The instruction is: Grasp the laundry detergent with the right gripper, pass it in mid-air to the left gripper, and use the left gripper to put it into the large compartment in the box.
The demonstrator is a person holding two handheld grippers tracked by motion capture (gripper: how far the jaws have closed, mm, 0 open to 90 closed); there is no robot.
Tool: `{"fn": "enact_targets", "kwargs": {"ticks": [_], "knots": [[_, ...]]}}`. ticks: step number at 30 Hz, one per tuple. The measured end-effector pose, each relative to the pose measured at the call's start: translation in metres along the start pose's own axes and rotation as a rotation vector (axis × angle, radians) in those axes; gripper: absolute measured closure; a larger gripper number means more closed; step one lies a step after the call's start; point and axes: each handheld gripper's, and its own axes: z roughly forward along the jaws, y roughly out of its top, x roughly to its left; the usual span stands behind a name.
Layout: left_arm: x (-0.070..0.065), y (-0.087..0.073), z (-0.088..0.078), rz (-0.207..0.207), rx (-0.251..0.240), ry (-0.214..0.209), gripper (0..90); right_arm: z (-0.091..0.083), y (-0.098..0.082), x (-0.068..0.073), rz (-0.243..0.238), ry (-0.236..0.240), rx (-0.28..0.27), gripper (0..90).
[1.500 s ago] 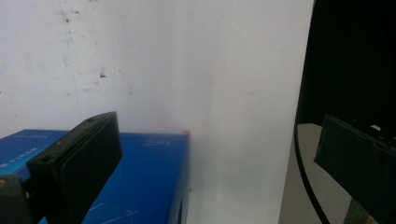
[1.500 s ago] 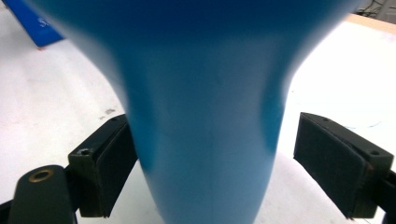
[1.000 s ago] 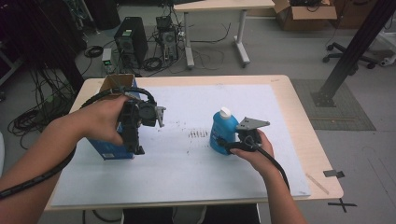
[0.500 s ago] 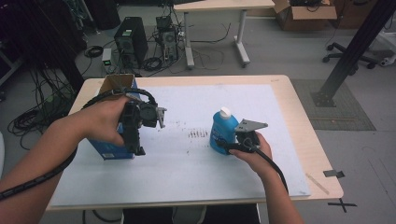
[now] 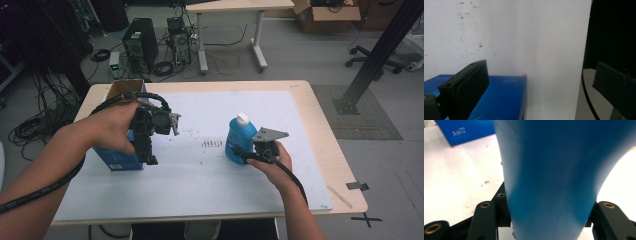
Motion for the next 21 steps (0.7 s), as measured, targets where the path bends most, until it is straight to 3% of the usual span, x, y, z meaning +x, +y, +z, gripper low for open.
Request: {"fn": "enact_targets", "kwargs": {"ticks": [7, 10, 17, 21], "knots": [[0.001, 0.005, -0.01, 0.006, -0.009, 0.013, 0.6, -0.023, 0.027, 0.001, -0.065, 0.034, -0.032, 44.6], [0.001, 0.006, -0.015, 0.002, -0.019, 0.02, 0.6, -0.034, 0.037, 0.002, -0.077, 0.074, -0.042, 44.6], [-0.002, 0.013, -0.023, 0.029, -0.001, 0.029, 0.5, -0.048, 0.053, 0.012, -0.162, 0.169, -0.007, 44.4], [-0.003, 0.016, -0.027, 0.025, -0.001, 0.03, 0.5, -0.05, 0.056, 0.02, -0.218, 0.227, 0.016, 44.4]]}}
